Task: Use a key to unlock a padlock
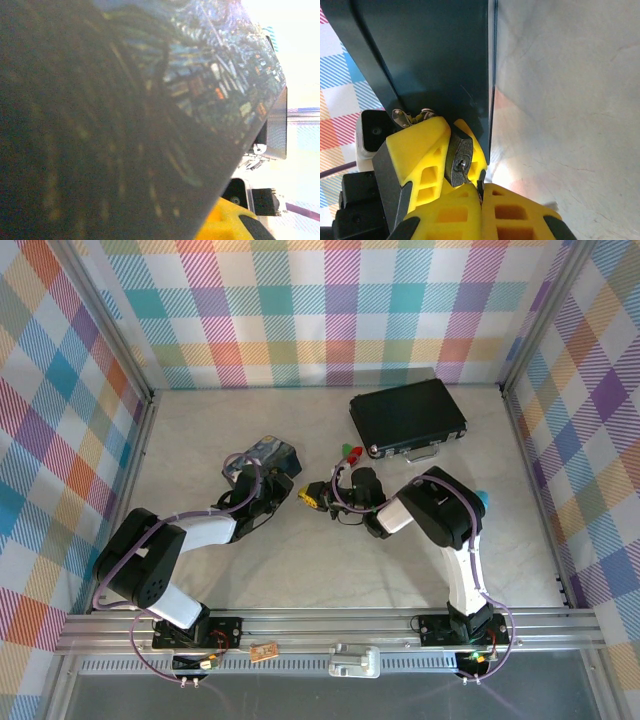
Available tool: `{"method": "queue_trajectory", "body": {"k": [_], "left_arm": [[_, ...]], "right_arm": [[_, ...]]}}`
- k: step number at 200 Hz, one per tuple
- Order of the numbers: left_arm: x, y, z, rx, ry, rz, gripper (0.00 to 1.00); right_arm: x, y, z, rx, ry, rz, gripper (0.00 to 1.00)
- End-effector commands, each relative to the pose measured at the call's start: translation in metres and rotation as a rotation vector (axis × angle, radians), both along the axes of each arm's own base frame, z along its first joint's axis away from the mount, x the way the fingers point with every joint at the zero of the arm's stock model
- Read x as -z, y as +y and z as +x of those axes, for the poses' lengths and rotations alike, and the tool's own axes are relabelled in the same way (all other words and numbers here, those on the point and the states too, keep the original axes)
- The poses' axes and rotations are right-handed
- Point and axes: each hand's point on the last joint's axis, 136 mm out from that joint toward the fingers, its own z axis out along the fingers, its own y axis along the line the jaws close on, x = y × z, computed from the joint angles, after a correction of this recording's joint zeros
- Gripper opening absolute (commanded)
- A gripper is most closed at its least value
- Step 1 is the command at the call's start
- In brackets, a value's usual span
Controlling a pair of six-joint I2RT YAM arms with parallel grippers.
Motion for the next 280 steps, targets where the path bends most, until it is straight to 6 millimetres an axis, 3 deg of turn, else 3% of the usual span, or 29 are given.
{"method": "queue_trajectory", "body": {"k": [1, 48, 115, 156, 178, 223, 280], "left_arm": [[-0.026, -0.022, -0.006, 0.107, -0.057, -0.053, 0.0], [-0.023, -0.007, 0.008, 0.011, -0.082, -0.056, 0.0], [-0.034, -0.01, 0.022, -0.047, -0.139, -0.093, 0.0], [-0.036, -0.019, 0.021, -0.087, -0.202, -0.088, 0.0], [-0.032, -0.026, 0.026, -0.084, -0.202, -0.115, 0.0], [-0.017, -0.026, 0.026, -0.011, -0.18, -0.002, 0.0], [0.019, -0.021, -0.01, 0.282, -0.091, 0.268, 0.0]], "right_arm": [[-0.006, -0.016, 0.016, 0.124, -0.082, -0.014, 0.0], [0.018, -0.039, 0.015, 0.226, -0.016, -0.077, 0.0], [0.023, -0.063, 0.019, 0.408, 0.121, -0.067, 0.0], [0.012, -0.05, 0.006, 0.443, 0.202, -0.047, 0.0], [-0.005, -0.041, 0.006, 0.416, 0.145, -0.045, 0.0], [-0.011, -0.051, -0.001, 0.365, -0.008, -0.187, 0.0], [-0.023, -0.066, -0.017, 0.148, -0.296, -0.438, 0.0]]}}
